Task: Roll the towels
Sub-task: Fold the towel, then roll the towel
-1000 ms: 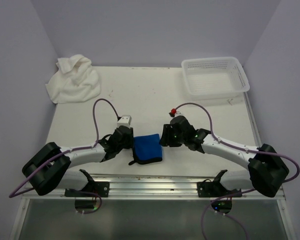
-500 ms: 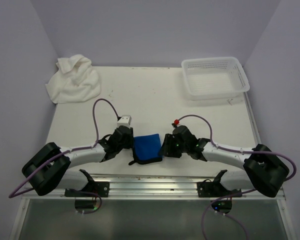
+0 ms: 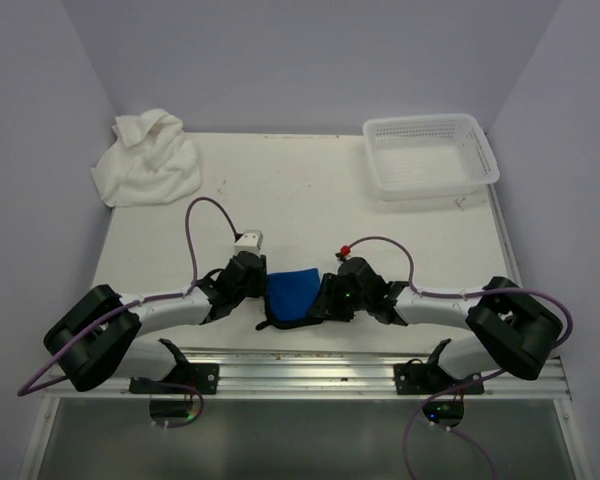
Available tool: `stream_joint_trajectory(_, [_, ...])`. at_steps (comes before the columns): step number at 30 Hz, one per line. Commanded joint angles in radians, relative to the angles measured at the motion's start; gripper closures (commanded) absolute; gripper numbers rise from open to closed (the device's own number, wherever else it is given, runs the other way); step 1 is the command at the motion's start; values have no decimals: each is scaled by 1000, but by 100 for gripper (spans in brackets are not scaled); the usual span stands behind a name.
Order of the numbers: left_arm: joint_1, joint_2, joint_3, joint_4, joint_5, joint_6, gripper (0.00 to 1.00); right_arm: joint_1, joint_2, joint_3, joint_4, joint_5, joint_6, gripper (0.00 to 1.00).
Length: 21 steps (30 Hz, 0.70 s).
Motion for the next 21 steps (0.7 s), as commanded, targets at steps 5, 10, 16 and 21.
stream_joint_trajectory(5, [5, -9, 4, 30, -3, -1, 62, 11, -2, -47, 17, 33, 21, 69])
stream_joint_trajectory(10, [4, -7, 9, 22, 6, -4, 62, 14, -26, -28, -38, 64, -28, 84])
stream_joint_trajectory(16, [5, -94, 29, -25, 49, -24, 58, 15, -69, 64, -216, 141, -131, 87])
stream_joint_trajectory(21, [5, -194, 93, -113, 68, -21, 48, 19, -80, 146, -337, 178, -235, 88])
